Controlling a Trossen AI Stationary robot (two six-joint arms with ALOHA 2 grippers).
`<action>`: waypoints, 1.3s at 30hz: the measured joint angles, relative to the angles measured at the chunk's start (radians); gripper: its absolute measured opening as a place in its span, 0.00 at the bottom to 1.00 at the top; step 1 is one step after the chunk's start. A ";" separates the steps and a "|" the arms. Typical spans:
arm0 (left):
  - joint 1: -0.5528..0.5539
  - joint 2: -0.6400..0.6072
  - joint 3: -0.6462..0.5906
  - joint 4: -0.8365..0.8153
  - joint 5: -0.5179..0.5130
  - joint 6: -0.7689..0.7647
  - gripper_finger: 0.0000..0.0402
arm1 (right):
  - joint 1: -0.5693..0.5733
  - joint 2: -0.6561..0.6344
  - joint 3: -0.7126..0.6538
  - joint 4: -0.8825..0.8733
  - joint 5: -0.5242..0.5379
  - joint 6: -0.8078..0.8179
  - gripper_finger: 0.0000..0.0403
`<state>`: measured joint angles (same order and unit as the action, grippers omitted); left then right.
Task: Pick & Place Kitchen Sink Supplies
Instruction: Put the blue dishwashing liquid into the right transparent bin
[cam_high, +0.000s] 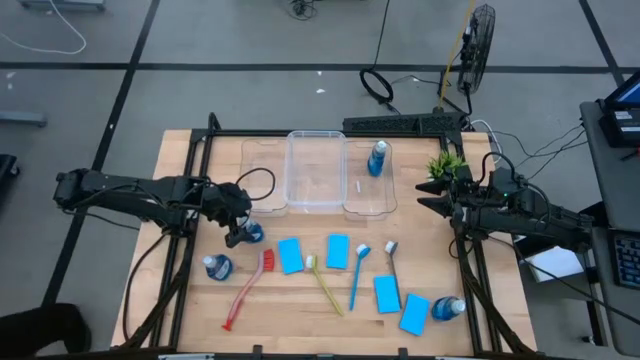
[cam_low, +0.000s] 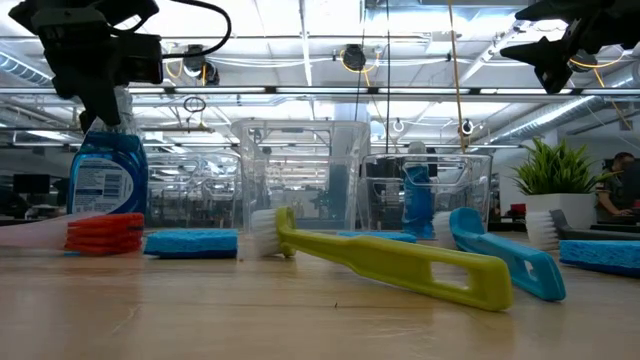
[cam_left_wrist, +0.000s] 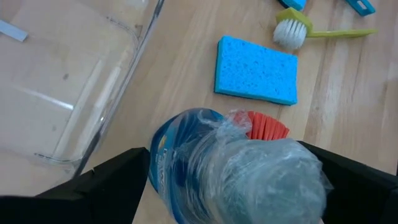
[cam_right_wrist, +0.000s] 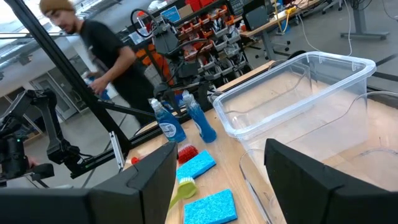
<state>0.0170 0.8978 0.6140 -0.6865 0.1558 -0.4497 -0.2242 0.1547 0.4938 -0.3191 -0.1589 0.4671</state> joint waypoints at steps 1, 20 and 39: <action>0.000 0.000 0.000 0.000 -0.001 0.000 0.98 | 0.000 0.000 0.000 0.000 0.000 0.000 0.57; 0.000 0.000 0.000 0.001 -0.033 -0.028 0.98 | 0.000 0.000 0.000 0.000 0.000 0.000 0.57; 0.000 0.000 0.000 -0.007 -0.077 -0.006 0.94 | 0.000 0.000 0.000 0.000 0.000 0.000 0.57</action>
<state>0.0170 0.8975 0.6140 -0.6937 0.0788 -0.4557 -0.2242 0.1543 0.4938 -0.3191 -0.1589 0.4671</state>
